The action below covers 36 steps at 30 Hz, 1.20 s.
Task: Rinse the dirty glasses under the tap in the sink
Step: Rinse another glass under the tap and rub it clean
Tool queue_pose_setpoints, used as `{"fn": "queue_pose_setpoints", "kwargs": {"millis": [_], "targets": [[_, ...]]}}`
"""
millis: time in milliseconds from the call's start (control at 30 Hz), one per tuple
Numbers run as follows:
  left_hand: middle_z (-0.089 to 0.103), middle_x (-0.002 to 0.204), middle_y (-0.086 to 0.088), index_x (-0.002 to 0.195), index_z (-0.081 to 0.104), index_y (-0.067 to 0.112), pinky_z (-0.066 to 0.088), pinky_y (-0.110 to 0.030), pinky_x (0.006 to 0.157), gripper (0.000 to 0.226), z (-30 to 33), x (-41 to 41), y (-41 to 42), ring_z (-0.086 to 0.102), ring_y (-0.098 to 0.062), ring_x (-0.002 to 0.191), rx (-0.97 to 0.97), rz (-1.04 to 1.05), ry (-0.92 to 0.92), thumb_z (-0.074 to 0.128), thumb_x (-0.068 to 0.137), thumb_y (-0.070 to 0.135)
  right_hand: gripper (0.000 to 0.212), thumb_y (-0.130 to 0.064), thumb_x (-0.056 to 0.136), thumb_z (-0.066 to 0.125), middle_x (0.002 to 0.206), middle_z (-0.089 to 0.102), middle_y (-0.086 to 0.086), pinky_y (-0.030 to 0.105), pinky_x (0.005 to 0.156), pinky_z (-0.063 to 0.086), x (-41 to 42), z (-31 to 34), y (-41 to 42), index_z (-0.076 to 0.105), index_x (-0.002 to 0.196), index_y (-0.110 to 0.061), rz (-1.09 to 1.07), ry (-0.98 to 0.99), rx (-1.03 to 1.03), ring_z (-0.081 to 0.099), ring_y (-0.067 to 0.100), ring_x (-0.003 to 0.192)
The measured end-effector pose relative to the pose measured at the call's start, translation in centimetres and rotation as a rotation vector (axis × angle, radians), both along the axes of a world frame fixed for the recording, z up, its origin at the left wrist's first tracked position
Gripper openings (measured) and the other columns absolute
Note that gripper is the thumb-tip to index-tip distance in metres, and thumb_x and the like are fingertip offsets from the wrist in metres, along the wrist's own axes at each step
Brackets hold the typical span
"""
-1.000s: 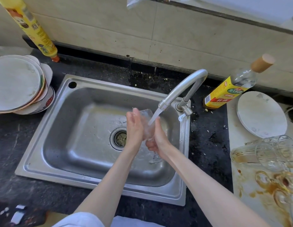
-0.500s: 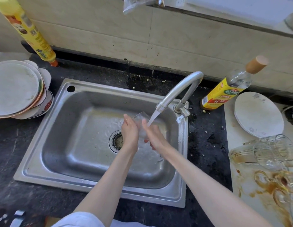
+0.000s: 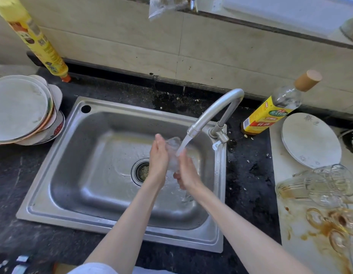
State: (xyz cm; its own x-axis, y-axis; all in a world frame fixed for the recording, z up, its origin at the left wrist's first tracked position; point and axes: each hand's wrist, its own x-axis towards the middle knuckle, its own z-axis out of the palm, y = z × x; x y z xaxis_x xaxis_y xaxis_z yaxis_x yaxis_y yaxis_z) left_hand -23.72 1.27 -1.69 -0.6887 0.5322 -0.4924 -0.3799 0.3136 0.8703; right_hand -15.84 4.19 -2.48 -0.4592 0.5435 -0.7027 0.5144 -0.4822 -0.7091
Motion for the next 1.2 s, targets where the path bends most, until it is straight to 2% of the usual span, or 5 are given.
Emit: {"fn": "queue_pose_setpoints", "kwargs": {"millis": [167,400,633,867,1200], "targets": [[0.060,0.094,-0.005,0.102,0.045,0.022,0.050,-0.023,0.061,0.034,0.6,-0.5,-1.5,0.059,-0.012,0.077,0.218,-0.353,0.065,0.069,0.080,0.033,0.067,-0.078,0.081,0.020,0.038,0.026,-0.004,0.016,0.039,0.009,0.8,1.1,1.8,0.036,0.057,-0.018,-0.023,0.062,-0.443,0.015,0.010,0.032],[0.060,0.108,-0.014,0.106,0.053,0.002,0.044,-0.037,0.093,0.060,-0.3,0.0,0.6,0.056,-0.027,0.105,-0.076,0.171,-0.068,0.022,0.097,0.052,0.066,-0.063,0.093,0.009,0.093,0.058,0.001,0.029,0.065,0.046,-0.6,0.1,-0.2,0.049,0.124,-0.021,0.082,-0.095,0.214,0.059,0.016,0.071],[0.060,0.097,-0.003,0.101,0.044,0.025,0.048,-0.018,0.055,0.034,-0.1,0.7,-1.1,0.059,-0.011,0.079,0.179,-0.237,0.083,0.064,0.081,0.044,0.058,-0.064,0.087,0.025,0.038,0.030,-0.002,0.018,0.041,0.008,1.0,1.2,2.3,0.039,0.058,-0.016,0.032,-0.021,-0.398,0.018,0.010,0.032],[0.053,0.126,-0.008,0.119,0.051,0.014,0.038,-0.033,0.096,0.054,-0.2,1.1,0.2,0.048,-0.024,0.117,-0.040,0.248,-0.029,0.020,0.097,0.052,0.054,-0.063,0.089,0.021,0.115,0.054,-0.003,0.039,0.090,0.042,-0.3,-0.6,0.0,0.044,0.116,-0.022,0.099,-0.182,0.253,0.056,0.025,0.106],[0.054,0.107,-0.011,0.100,0.065,0.017,0.043,-0.018,0.080,0.021,-1.9,0.8,-3.0,0.050,0.007,0.090,0.032,-0.367,0.505,0.046,0.097,0.023,0.067,-0.049,0.100,0.013,0.070,0.061,0.009,0.021,0.048,0.029,1.9,-1.4,2.9,0.061,0.104,-0.003,-0.116,0.037,0.112,0.047,0.011,0.054]]}}
